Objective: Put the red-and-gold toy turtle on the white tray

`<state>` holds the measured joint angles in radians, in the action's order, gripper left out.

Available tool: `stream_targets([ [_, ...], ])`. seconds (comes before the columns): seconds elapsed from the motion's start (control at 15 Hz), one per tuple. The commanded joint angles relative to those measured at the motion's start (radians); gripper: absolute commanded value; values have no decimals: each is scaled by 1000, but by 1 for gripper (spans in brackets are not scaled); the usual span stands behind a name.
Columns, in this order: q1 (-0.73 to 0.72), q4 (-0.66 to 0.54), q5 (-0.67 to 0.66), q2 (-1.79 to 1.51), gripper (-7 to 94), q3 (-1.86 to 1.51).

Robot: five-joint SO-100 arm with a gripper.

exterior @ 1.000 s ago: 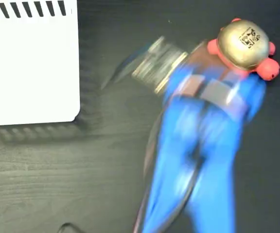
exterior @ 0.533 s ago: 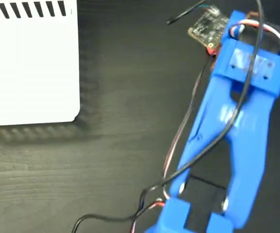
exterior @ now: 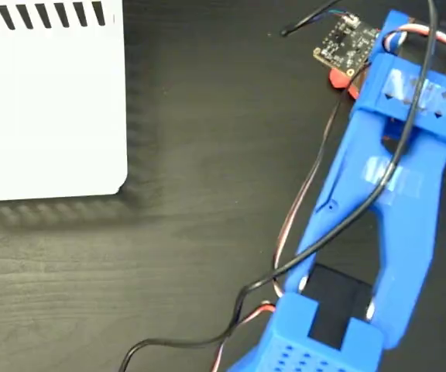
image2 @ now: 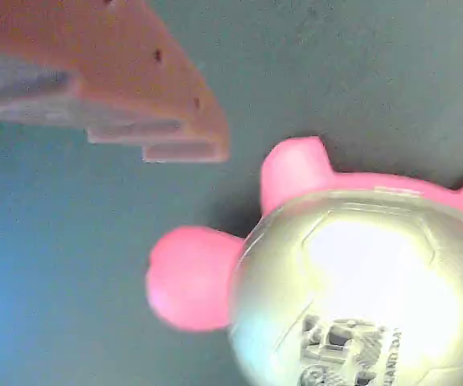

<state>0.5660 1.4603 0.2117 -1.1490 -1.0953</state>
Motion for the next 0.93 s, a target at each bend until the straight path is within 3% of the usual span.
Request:
stream_targets([
  [0.0, -2, 14, -5, -17, 62, 61],
  [0.13, -21, -34, 5, 8, 62, 28],
  [0.27, -38, 12, 32, 72, 62, 87],
  [0.4, -43, 66, 29, 138, 71, 178],
  [0.87, -14, 78, 77, 258, 71, 328],
])
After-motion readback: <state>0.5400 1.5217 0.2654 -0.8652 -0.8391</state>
